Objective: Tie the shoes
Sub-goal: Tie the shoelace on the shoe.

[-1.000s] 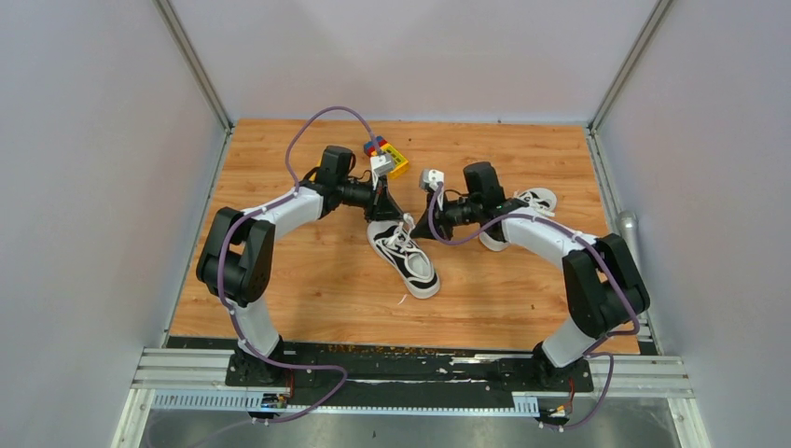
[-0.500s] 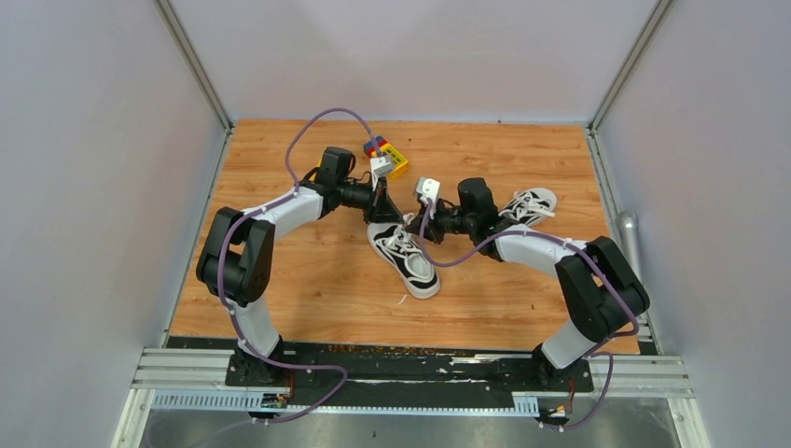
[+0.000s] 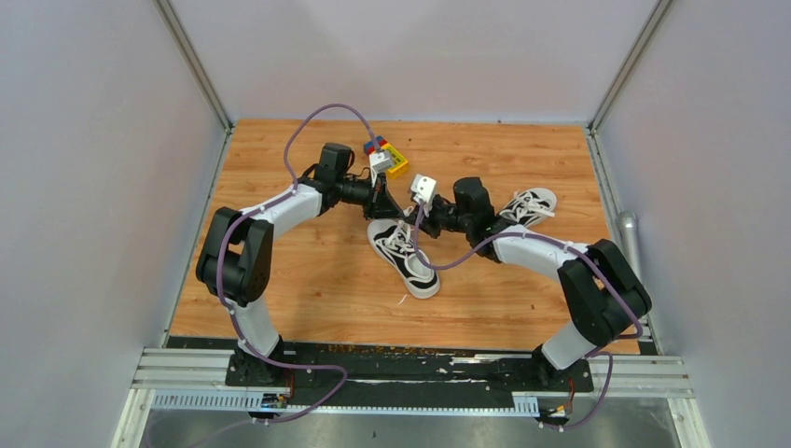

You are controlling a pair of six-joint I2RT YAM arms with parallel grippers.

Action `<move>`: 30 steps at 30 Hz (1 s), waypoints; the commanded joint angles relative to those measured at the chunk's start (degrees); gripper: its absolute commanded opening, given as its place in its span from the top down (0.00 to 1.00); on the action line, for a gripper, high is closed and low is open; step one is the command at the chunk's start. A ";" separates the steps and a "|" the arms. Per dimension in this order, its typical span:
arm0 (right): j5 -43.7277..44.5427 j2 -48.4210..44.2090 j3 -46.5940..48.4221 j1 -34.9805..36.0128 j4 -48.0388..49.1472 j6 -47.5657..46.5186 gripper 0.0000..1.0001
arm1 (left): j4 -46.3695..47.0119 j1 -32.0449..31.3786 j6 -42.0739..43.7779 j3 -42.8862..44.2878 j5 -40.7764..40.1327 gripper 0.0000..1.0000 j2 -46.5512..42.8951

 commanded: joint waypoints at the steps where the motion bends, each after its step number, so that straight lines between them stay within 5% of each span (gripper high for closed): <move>1: 1.63 -2.19 2.29 1.48 -0.82 -5.66 1.00 | 0.24 0.27 -0.17 2.17 1.28 1.00 -1.24; 16: 8.75 -2.91 3.28 4.51 -9.33 -21.56 1.00 | 4.03 0.27 -3.36 -0.05 1.05 1.00 -2.15; 30: 10.83 -1.72 8.30 6.51 -22.68 -25.65 1.00 | 11.90 0.28 -7.96 -3.23 1.55 1.00 -2.61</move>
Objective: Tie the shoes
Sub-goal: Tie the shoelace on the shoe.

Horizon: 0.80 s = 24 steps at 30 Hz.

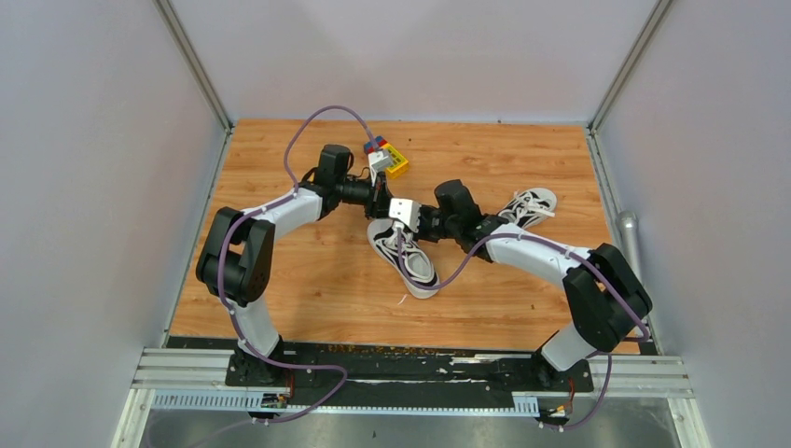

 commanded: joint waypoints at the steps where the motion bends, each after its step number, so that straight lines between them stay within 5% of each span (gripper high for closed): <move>1: -0.08 -0.41 4.00 0.48 -6.84 -1.18 0.99 | 4.46 0.27 -1.68 -1.23 1.05 1.00 -2.77; 13: -5.15 0.22 8.11 -1.79 -18.48 2.10 0.56 | 3.41 1.00 -0.30 -4.94 -0.10 1.00 -5.39; 17: -12.08 -2.00 10.26 -5.58 -23.81 1.25 0.55 | 1.16 1.40 2.74 -5.26 -0.11 1.00 -6.75; 24: -20.14 5.23 15.27 -11.51 -29.85 -3.46 0.73 | -6.84 1.89 10.96 -4.03 0.09 1.00 -6.67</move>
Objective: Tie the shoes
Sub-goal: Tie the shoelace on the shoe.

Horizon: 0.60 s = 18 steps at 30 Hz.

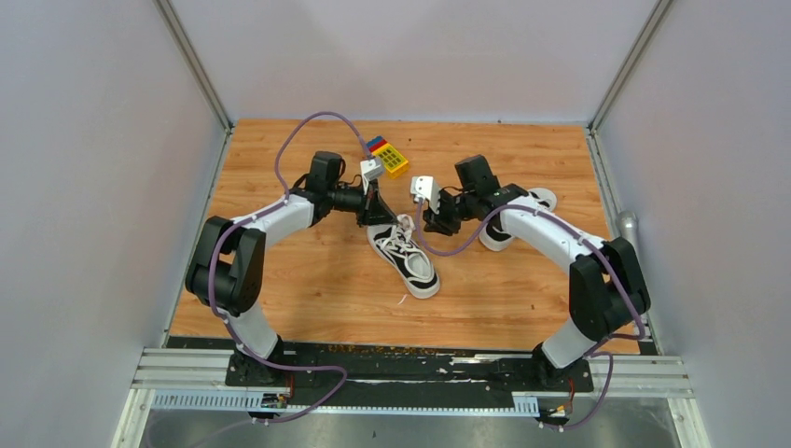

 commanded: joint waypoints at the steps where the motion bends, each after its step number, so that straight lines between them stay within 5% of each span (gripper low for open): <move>1: -7.77 5.37 5.06 -2.81 -4.53 -3.27 0.74 | -6.31 0.45 7.45 1.07 0.75 1.00 -2.10; 9: -15.66 16.40 11.02 -3.33 -5.59 -5.79 0.82 | -6.76 1.08 8.32 0.22 0.48 1.00 -3.16; 18: -23.50 19.08 13.99 -3.36 -6.16 -5.78 0.69 | -6.66 1.70 7.83 0.44 0.50 1.00 -2.60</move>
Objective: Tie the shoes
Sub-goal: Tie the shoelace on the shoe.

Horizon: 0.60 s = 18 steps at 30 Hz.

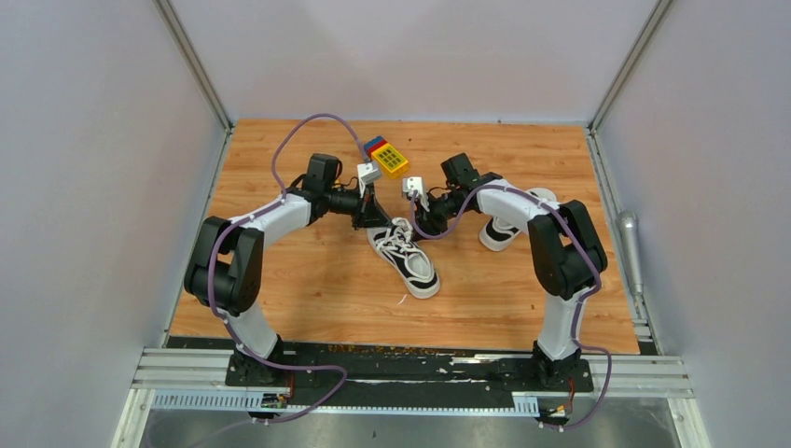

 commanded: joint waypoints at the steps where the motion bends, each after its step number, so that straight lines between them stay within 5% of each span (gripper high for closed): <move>1: -7.40 0.22 3.42 0.05 -0.07 -0.88 0.69 | 0.92 0.37 0.70 0.47 0.52 1.00 -2.35; 18: -4.46 -1.37 1.57 -1.51 -2.60 -8.38 0.60 | 1.46 0.50 0.89 0.93 1.16 1.00 -1.17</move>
